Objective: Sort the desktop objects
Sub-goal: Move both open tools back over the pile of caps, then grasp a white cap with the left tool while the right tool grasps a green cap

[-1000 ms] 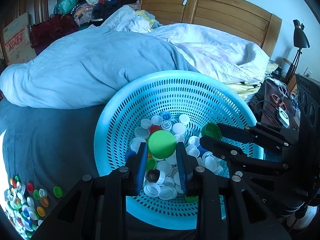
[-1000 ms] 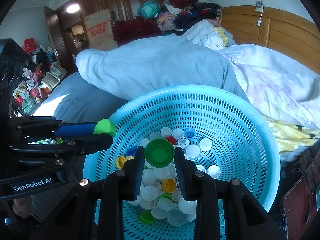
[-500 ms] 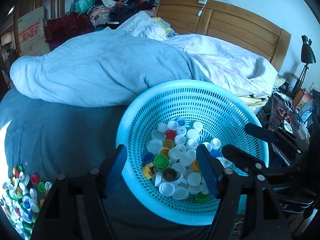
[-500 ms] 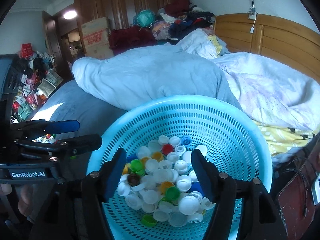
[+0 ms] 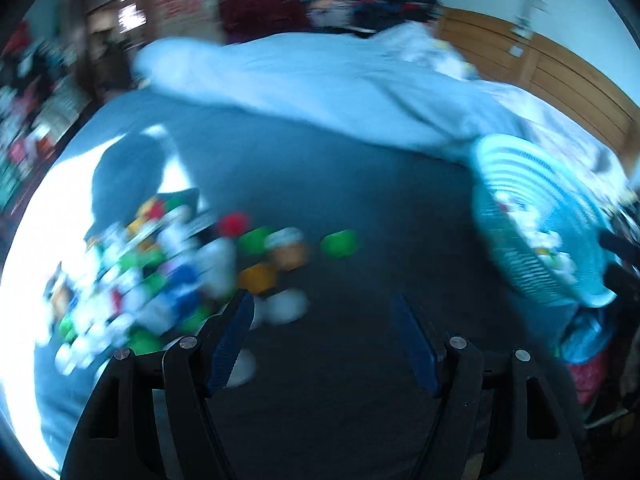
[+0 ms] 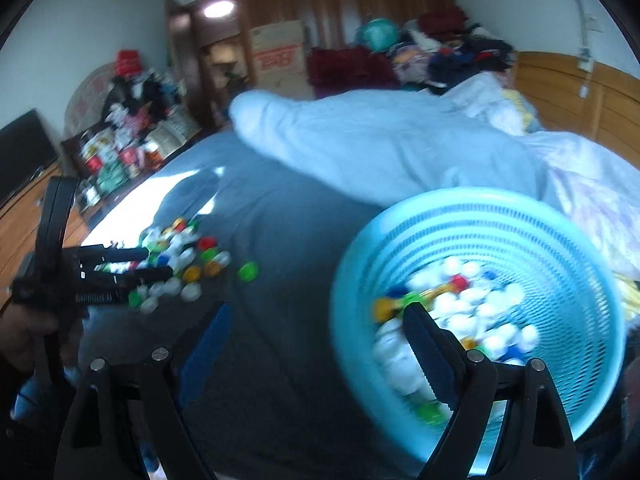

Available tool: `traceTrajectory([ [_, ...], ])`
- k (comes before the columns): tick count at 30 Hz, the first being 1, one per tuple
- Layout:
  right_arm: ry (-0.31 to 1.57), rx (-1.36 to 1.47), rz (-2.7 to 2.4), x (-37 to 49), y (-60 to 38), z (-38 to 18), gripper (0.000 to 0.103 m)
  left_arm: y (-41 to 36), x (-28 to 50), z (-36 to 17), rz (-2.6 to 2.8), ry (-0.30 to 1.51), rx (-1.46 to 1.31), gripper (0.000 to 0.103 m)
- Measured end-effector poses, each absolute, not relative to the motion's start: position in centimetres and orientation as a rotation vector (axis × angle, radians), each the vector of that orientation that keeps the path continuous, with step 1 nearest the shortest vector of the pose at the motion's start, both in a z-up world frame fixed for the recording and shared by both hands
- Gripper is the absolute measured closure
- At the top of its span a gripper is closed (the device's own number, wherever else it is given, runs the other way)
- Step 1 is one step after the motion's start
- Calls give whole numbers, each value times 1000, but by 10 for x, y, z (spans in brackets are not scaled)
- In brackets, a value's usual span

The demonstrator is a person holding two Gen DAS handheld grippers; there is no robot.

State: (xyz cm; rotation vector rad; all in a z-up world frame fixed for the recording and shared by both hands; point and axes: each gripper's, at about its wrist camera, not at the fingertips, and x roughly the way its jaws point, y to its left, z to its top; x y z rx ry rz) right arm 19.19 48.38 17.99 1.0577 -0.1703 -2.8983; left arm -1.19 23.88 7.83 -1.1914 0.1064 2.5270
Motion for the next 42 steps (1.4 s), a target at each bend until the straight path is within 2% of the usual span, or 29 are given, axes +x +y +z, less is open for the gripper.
traceTrajectory([
  [7, -126, 1195, -2728, 181, 424, 138, 12, 46, -12, 36, 2840, -198, -1334, 37],
  [9, -125, 1220, -2711, 178, 418, 132, 12, 11, -11, 27, 2890, -219, -1321, 37],
  [12, -131, 1255, -2694, 172, 412, 127, 12, -21, -16, 11, 2866, -142, -1338, 37],
  [17, -103, 1299, -2679, 163, 401, 122, 12, -17, -32, -3, 2781, -43, -1383, 38],
  [22, -80, 1323, -2660, 153, 390, 120, 12, 3, -43, -4, 2764, -29, -1368, 38],
  [23, -75, 1327, -2655, 151, 388, 119, 13, 2, -45, -4, 2766, -35, -1369, 44],
  [24, -69, 1327, -2650, 148, 386, 118, 18, 1, -47, -6, 2769, -38, -1381, 55],
  [25, -67, 1322, -2649, 146, 385, 118, 23, 1, -47, -7, 2783, -32, -1389, 70],
  [26, -65, 1316, -2649, 143, 384, 117, 34, -1, -46, -7, 2795, -37, -1384, 79],
  [27, -66, 1313, -2652, 140, 384, 116, 40, -3, -45, -7, 2798, -60, -1375, 78],
  [34, -82, 1281, -2709, 79, 385, 103, 40, -11, -38, -3, 2863, -127, -1326, 78],
  [42, 19, 1330, -2741, -16, 372, 60, 40, -17, -42, -8, 2851, -191, -1329, 78],
])
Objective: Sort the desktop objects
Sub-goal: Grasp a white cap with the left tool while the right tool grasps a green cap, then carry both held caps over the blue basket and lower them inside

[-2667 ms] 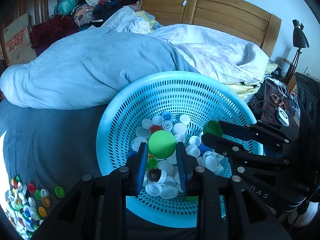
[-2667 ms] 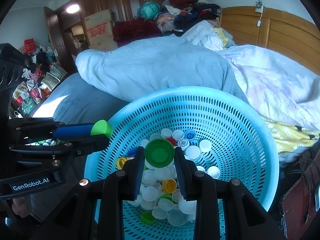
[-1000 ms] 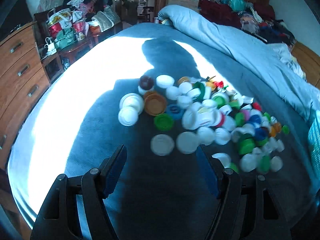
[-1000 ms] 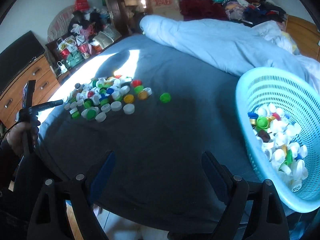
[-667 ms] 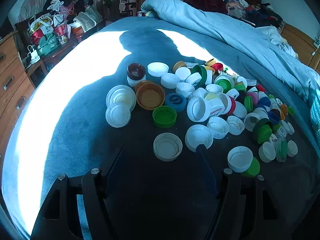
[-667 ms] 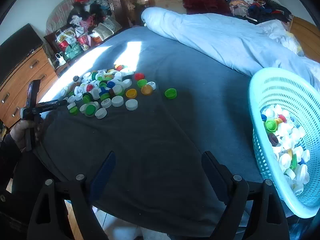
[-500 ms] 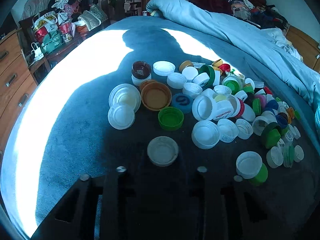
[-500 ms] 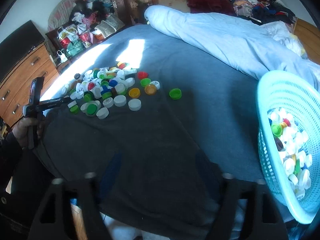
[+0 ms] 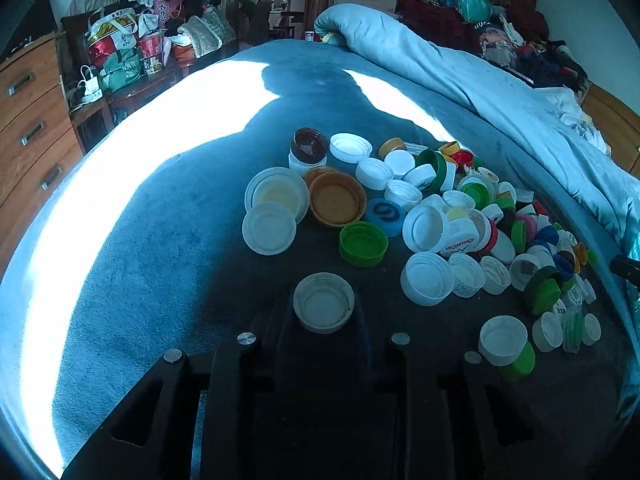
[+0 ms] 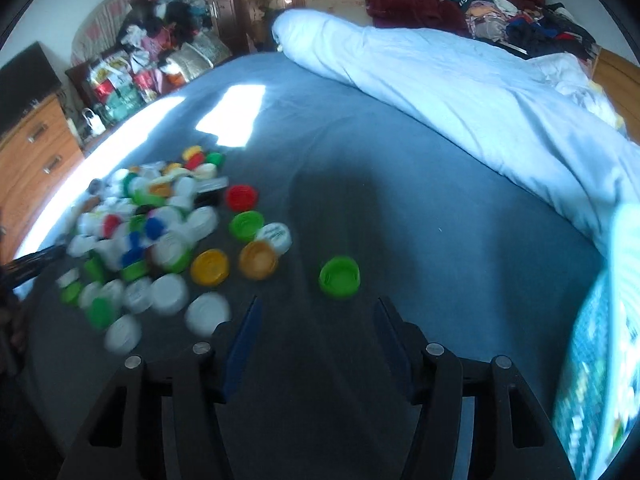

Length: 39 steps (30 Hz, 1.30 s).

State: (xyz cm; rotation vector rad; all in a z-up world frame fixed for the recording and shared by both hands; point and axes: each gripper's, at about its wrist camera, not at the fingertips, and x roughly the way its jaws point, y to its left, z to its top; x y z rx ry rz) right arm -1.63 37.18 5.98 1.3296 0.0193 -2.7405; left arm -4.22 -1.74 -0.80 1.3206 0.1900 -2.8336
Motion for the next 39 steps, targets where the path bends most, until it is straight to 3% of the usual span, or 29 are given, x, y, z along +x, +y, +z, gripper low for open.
traceTrajectory([
  [4, 54, 1395, -2745, -45, 374, 39, 41, -20, -45, -9, -2839, 205, 1326, 78],
  [8, 88, 1466, -2699, -55, 374, 23, 70, -22, -47, -11, -2843, 217, 1330, 78],
  [13, 12, 1410, -2715, -37, 378, 41, 70, -23, -46, -8, -2854, 200, 1315, 78],
  [20, -26, 1215, -2714, 19, 360, 113, 70, 6, -30, 18, -2925, 135, 1297, 78],
  [30, -6, 1075, -2779, 88, 383, 182, 70, 124, -6, 110, -3211, 24, 1246, 78],
  [39, -14, 1023, -2900, 128, 442, 219, 69, 231, -5, 155, -3363, -77, 1240, 78],
])
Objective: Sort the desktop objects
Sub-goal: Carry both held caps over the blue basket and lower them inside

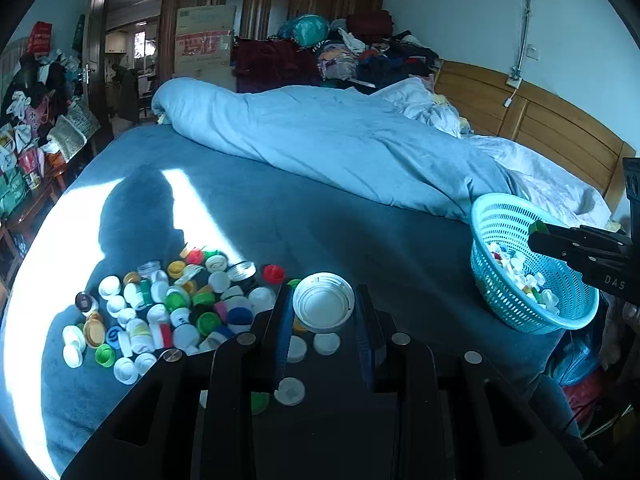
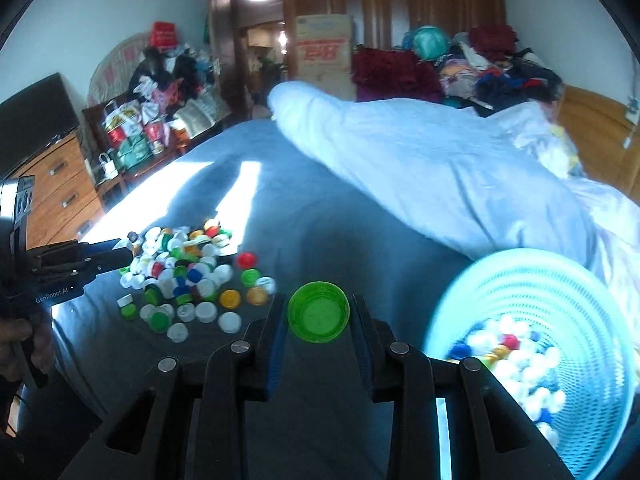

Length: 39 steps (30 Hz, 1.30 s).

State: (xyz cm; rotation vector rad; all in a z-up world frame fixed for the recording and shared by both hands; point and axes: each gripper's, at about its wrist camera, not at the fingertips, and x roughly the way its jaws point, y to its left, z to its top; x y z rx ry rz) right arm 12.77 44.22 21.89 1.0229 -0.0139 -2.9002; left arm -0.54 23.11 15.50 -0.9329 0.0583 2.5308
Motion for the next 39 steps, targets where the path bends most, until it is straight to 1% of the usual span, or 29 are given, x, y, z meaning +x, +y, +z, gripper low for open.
traceTrajectory([
  [12, -117, 996, -3004, 159, 514, 233, 69, 365, 6, 202, 2376, 209, -798, 78],
  [21, -173, 1027, -3073, 171, 566, 234, 69, 454, 7, 223, 2262, 287, -747, 78],
  [28, -228, 1102, -3097, 176, 605, 228, 69, 512, 4, 223, 2165, 344, -759, 78],
  [33, -285, 1153, -3083, 176, 628, 221, 69, 553, 4, 210, 2061, 383, -847, 78],
  [39, -339, 1194, -3067, 179, 646, 208, 69, 577, 11, 195, 2000, 410, -895, 78],
])
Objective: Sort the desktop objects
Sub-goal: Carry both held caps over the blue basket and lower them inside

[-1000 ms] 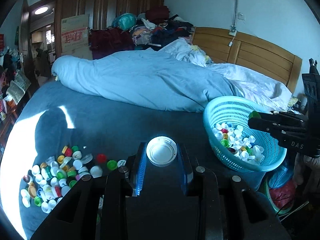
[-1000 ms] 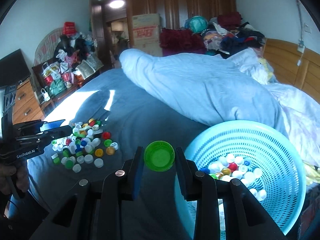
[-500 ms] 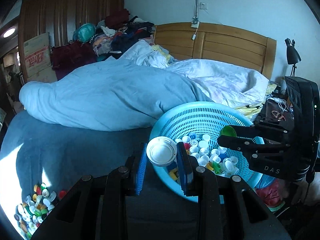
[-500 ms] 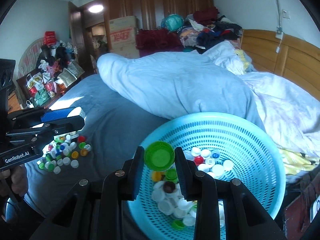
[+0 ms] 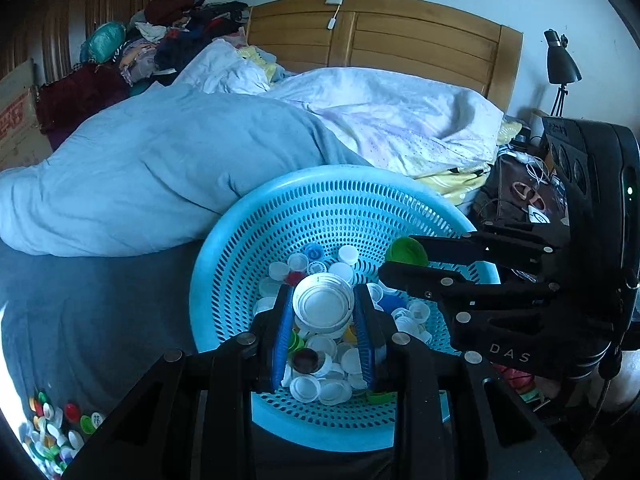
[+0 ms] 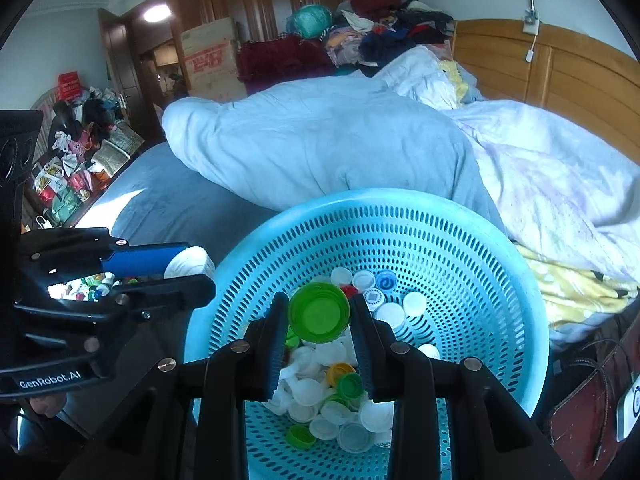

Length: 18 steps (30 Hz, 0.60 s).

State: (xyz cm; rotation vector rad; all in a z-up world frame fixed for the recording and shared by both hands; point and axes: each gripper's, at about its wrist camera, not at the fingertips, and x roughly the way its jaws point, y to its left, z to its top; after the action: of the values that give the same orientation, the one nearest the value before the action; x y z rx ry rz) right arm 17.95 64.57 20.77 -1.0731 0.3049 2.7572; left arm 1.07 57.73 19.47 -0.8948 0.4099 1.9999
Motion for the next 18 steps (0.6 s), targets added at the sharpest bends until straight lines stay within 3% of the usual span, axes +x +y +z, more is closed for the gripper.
traceTrajectory([
  [18, 350, -1093, 2752, 183, 663, 192, 69, 598, 12, 181, 1982, 439, -921, 78],
])
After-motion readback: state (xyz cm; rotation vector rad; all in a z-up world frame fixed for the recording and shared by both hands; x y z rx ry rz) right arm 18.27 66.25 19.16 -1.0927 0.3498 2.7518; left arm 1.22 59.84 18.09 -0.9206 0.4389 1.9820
